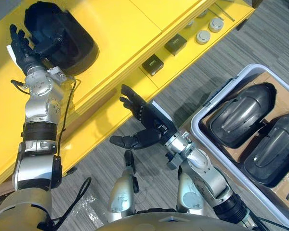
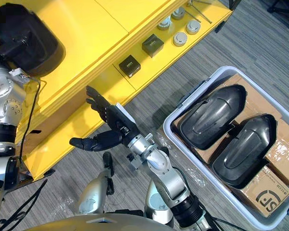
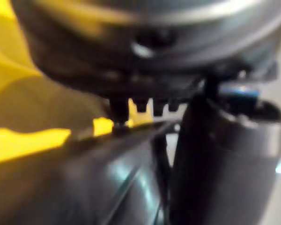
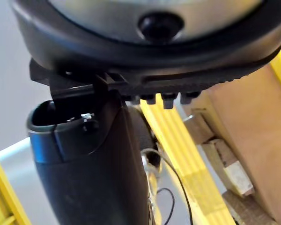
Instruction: Walk over and take three plastic housings, then place them on the shelf
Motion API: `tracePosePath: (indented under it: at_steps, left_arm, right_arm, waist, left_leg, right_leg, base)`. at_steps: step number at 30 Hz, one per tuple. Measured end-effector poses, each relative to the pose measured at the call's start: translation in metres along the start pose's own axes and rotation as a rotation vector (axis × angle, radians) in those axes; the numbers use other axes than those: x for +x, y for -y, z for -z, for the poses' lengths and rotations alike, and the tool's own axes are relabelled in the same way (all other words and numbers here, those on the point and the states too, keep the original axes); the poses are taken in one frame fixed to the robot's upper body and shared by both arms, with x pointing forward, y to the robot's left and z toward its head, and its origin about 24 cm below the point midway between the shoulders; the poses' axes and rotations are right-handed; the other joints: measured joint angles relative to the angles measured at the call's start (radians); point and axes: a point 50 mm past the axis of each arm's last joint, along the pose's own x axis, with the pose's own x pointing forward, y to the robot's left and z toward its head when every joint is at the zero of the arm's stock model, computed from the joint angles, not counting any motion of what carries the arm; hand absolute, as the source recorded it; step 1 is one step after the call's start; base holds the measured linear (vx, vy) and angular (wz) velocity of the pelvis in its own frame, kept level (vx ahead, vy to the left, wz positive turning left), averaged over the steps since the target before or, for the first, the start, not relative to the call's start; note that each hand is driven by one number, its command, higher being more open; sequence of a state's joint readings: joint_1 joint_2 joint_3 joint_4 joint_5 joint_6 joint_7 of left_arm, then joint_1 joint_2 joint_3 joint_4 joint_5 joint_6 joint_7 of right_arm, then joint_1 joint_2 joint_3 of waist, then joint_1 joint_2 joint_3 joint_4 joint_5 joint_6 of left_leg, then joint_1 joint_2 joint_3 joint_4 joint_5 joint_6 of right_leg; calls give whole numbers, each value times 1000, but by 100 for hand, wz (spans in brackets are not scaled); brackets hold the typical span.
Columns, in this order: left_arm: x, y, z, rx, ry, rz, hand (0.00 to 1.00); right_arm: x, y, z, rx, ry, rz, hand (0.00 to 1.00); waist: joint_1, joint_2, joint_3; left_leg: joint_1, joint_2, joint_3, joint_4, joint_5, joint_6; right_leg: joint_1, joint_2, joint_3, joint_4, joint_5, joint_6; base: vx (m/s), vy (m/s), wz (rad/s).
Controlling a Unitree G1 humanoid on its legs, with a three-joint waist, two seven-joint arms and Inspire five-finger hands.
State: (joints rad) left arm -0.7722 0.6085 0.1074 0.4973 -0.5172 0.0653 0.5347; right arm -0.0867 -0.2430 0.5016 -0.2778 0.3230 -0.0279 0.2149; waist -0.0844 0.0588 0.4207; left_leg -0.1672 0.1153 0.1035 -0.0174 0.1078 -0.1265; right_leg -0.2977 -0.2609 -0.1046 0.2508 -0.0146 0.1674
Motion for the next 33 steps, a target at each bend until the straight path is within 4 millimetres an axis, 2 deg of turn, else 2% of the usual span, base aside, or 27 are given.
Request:
tracePosePath:
  at_steps: [7,15,17,21,23,25,28,30,33]
  left_arm:
    - [4,5,-8,0,32,-56,100]
    - [4,3,-11,-24,56,-102,100]
    - [0,3,-24,-65,109,-102,100]
    - [-21,0,-64,-184,339,-43,100]
    - [-30,-6,-72,-204,404,-27,100]
    - [-40,-9,-67,-227,416,7,100]
    - [-61,-14,-43,-188,381,74,100]
    - [-75,-20,-29,-161,361,101,100]
    - [-101,-32,-3,-159,299,123,100]
  right_arm:
    - [2,2,-1,1,4,4,100]
    - [-1,1,2,8,-4,38,100]
    - [-5,1,5,20,0,70,100]
    - [-5,7,5,21,26,126,100]
    - [-5,11,7,19,24,156,100]
    - [-7,17,10,16,11,189,100]
    - [-11,27,8,4,27,240,100]
    - [-11,31,3,1,69,261,100]
    - [-9,34,-1,-8,123,260,100]
  waist:
    - [-1,-22,13]
    - [-2,-26,14]
    - [-3,-29,13]
    - [5,-31,6]
    - [8,-31,-26]
    - [14,-32,-72]
    - [30,-31,-163]
    - [36,-30,-202]
    - [60,-24,-223]
  left_leg:
    - [0,1,2,9,-2,-3]
    - [41,1,1,-2,-3,-3]
    - [83,1,-1,-15,-4,-2]
    - [131,0,-10,-29,-9,-1]
    - [146,0,-13,-42,-9,-1]
    - [175,0,-16,-59,-9,-1]
    - [212,0,-31,-65,-27,-6]
    - [215,0,-51,-65,-30,-7]
    - [234,-1,-86,-65,-32,-9]
  right_leg:
    - [0,0,3,6,-1,-1]
    - [39,1,-5,3,1,-1]
    - [93,1,-18,-24,2,0]
    - [165,1,-41,-67,7,8]
    - [188,2,-52,-86,10,10]
    - [228,3,-64,-117,14,13]
    - [305,4,-98,-171,17,18]
    - [334,5,-124,-192,19,20]
    - [391,6,-167,-212,19,20]
  base:
    - [0,0,0]
    - [9,-3,0]
    - [34,5,5]
    - [29,13,8]
    - [54,10,8]
    - [98,2,9]
    - [95,1,15]
    - [64,-8,30]
    - [14,-15,33]
